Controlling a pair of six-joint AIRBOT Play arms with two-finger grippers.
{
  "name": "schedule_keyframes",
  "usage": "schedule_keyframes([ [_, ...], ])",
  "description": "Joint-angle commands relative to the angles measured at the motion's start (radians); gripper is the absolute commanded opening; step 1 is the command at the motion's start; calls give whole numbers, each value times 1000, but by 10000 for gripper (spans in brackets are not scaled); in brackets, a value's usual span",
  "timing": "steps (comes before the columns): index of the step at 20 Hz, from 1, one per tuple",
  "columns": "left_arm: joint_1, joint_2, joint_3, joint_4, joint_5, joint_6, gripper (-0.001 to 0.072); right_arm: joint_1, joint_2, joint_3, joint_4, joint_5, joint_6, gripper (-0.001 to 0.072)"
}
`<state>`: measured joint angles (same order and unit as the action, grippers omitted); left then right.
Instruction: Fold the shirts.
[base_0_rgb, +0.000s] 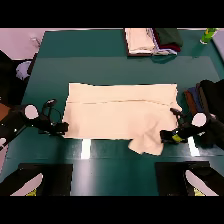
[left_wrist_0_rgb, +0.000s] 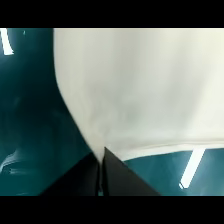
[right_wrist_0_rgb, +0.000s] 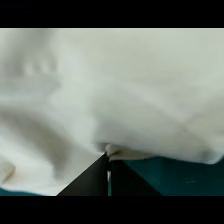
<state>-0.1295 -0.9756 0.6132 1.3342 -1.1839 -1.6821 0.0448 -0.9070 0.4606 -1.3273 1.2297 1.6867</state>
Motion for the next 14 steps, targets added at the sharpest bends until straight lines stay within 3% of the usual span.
schedule_keyframes([
  [1, 0, 82, 53, 45, -93, 22, 27, -1, 77, 96, -89, 156, -11, 17],
  [6, 0, 326, 53, 61, -305, 14, 27, -2, 299, 183, -213, 379, -12, 17],
  [8, 0, 381, 59, 61, -344, 14, 27, -2, 364, 219, -221, 402, -12, 17],
  [11, 0, 376, 100, 61, -312, 16, 27, -2, 363, 294, -220, 380, -12, 16],
  [14, 0, 307, 138, 65, -172, 42, 27, -2, 225, 392, -220, 280, -13, 16],
])
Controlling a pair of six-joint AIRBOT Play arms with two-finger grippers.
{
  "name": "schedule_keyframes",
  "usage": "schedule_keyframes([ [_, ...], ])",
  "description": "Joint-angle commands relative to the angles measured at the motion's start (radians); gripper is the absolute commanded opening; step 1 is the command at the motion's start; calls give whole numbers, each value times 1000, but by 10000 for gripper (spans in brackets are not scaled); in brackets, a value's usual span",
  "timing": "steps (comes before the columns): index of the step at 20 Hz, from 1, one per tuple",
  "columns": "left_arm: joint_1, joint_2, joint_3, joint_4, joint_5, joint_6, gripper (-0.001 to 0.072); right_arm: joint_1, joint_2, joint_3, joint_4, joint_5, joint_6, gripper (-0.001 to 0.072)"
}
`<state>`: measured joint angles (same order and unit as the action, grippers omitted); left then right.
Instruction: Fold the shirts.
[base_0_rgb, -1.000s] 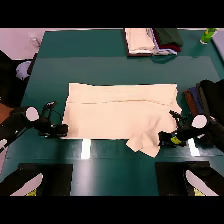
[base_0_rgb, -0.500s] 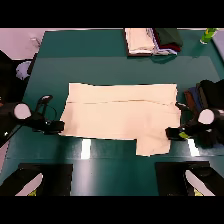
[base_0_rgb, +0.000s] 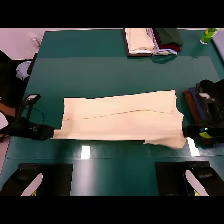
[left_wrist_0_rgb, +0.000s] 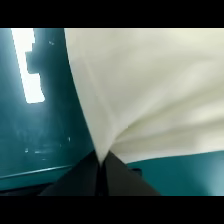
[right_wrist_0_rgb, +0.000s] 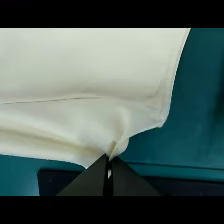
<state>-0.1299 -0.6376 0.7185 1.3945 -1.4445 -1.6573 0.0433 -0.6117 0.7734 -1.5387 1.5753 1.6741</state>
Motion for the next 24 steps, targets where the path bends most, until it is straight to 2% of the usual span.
schedule_keyframes([
  [1, 1, -75, 53, 13, 125, 19, 27, 0, -134, 119, -9, -111, -4, 16],
  [5, 1, -346, 195, 12, 272, 71, 27, 0, -409, 285, -7, -221, -42, 16],
  [10, 1, -654, 402, 16, 361, 95, 28, 0, -717, 502, -7, -276, -45, 16],
  [14, 1, -755, 463, 15, 404, 95, 28, 0, -881, 661, -1, -273, -53, 17],
  [18, 1, -758, 463, 15, 403, 95, 33, -3, -967, 768, 2, -254, -63, 19],
  [19, 1, -758, 463, 15, 397, 94, 262, -8, -974, 783, 5, -255, -67, 21],
  [20, 1, -757, 463, 15, 394, 94, 497, -10, -975, 798, 26, -257, -93, 96],
  [21, 1, -752, 463, 15, 393, 94, 551, -24, -974, 818, 53, -260, -110, 262],
  [22, 1, -745, 468, 15, 387, 93, 551, -37, -974, 842, 82, -256, -120, 377],
  [23, 1, -739, 482, 15, 370, 94, 550, -54, -974, 869, 108, -242, -137, 463],
  [24, 1, -728, 501, 15, 343, 94, 549, -74, -974, 894, 113, -212, -140, 484],
])
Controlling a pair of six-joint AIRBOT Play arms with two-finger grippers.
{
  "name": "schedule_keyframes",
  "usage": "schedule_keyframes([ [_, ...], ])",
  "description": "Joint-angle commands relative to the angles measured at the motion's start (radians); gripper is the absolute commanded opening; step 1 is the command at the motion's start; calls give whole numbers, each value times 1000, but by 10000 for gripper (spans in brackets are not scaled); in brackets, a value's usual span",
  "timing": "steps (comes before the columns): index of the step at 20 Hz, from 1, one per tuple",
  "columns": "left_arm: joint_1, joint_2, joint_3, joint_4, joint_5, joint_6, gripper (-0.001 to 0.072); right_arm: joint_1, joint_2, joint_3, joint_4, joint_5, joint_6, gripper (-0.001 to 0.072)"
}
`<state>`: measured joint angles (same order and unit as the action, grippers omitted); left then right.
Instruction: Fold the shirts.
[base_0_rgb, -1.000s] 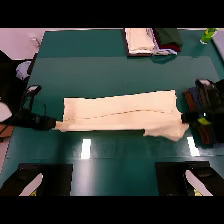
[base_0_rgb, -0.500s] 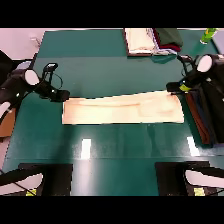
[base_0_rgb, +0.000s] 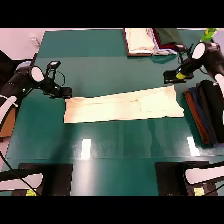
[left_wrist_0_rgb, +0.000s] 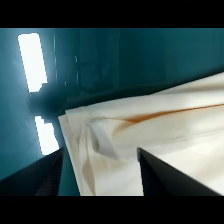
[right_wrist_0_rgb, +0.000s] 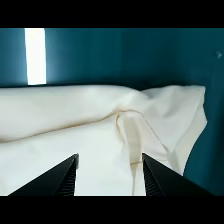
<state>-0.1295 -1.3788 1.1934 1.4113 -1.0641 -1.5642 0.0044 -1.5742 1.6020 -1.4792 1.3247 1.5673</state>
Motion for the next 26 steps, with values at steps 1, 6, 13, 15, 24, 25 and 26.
schedule_keyframes([
  [1, 0, 27, 40, -2, -58, 0, 536, -58, -6, 78, 56, 71, -45, 493],
  [6, 0, 89, 58, -41, -107, 2, 29, -195, 87, -148, 56, 39, -77, 704],
  [13, -1, 88, 58, -178, -116, 1, 28, -276, 38, -362, 146, -65, -111, 694],
  [15, -1, 88, 58, -186, -116, 2, 28, -256, 14, -363, 152, -86, -111, 693],
  [24, -1, 87, 53, -220, -122, 1, 28, -188, -27, -363, 149, -140, -113, 297],
  [25, -1, 86, 49, -227, -121, 1, 28, -188, -27, -363, 150, -139, -114, 200],
  [26, -1, 85, 44, -237, -121, 1, 28, -188, -26, -363, 149, -135, -119, 97],
])
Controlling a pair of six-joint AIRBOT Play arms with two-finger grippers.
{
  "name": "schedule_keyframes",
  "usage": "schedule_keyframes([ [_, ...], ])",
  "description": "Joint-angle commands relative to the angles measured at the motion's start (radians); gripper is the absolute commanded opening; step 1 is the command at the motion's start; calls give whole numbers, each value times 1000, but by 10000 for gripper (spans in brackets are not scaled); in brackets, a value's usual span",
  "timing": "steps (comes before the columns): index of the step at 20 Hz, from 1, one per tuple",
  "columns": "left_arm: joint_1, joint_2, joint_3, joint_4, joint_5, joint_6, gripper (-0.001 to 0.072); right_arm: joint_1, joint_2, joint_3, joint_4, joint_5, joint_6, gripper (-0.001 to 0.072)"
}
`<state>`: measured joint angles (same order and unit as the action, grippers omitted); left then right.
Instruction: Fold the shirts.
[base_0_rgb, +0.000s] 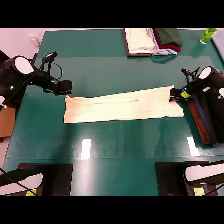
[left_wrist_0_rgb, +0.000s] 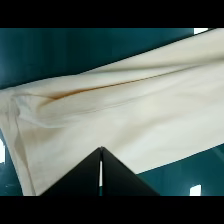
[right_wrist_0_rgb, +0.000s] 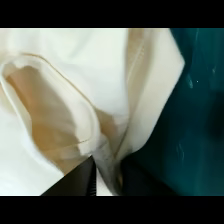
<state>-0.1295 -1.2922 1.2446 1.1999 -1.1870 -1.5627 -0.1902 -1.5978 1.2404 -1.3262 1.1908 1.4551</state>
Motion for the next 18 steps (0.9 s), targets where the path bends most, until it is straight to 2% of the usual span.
schedule_keyframes([
  [1, -1, -4, -9, -38, 3, 0, 28, 7, -2, -2, -4, 10, -12, 18],
  [5, -28, -10, -20, -79, 54, -1, 27, 6, 37, -1, -13, 39, -17, 16],
  [9, -193, -63, -17, -78, 194, -5, 26, 9, 132, 65, -8, 100, -17, 14],
  [11, -285, -137, 14, -84, 258, -11, 25, 23, 177, 136, -1, 168, -16, 15],
  [15, -434, -355, 202, -99, 281, -11, 26, 100, 264, 260, 13, 249, 6, 15],
  [18, -507, -497, 348, -122, 279, -8, 26, 166, 317, 327, 120, 254, 24, 14],
])
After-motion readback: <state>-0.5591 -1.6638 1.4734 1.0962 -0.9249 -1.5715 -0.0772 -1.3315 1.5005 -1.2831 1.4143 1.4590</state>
